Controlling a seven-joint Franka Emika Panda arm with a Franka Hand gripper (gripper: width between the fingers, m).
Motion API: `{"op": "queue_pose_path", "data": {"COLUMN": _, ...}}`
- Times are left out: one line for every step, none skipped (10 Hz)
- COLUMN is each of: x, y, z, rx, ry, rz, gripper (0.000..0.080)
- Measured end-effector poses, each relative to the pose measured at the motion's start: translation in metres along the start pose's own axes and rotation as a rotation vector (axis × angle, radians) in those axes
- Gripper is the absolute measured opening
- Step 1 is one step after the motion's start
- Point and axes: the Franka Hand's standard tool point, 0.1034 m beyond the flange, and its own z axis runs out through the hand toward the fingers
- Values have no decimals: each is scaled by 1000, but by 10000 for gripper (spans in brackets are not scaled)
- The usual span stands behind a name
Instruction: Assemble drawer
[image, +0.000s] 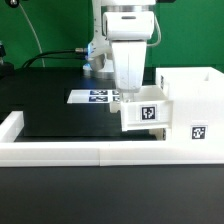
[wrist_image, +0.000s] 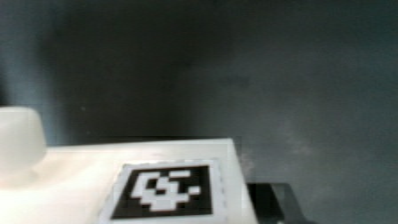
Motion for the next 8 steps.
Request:
{"op": "queue_pose_path", "data": {"x": 1, "y": 0, "z": 0, "rx": 0, "ry": -1, "rz": -6, "gripper": 74}}
{"op": "queue_pose_path", "data": {"x": 1, "y": 0, "z": 0, "rx": -1, "ry": -4, "rz": -15, "gripper": 74}}
{"op": "queue_pose_path", "data": {"x": 1, "y": 0, "z": 0, "rx": -1, "ry": -6, "rz": -17, "gripper": 74}}
{"op": "queue_pose_path", "data": {"x": 0, "y": 0, "z": 0, "rx": -1, "ry": -6, "rz": -15, "gripper": 74}}
{"op": "queue_pose_path", "data": {"x": 0, "y": 0, "z": 0, "rx": -1, "ry": -6, "rz": -15, "gripper": 74}}
{"op": "queue_pose_path", "data": {"x": -1, "y": 0, "z": 0, "rx": -1, "ry": -6, "rz": -14, "gripper": 74}}
{"op": "queue_pose_path", "data": {"x": 1, "y": 0, "z": 0, "rx": -1, "ry": -7, "rz": -20, "gripper": 74}}
{"op": "queue_pose_path", "data": {"x": 3, "y": 0, "z": 0, "rx": -1, "ry": -12, "rz": -35, "gripper": 74}}
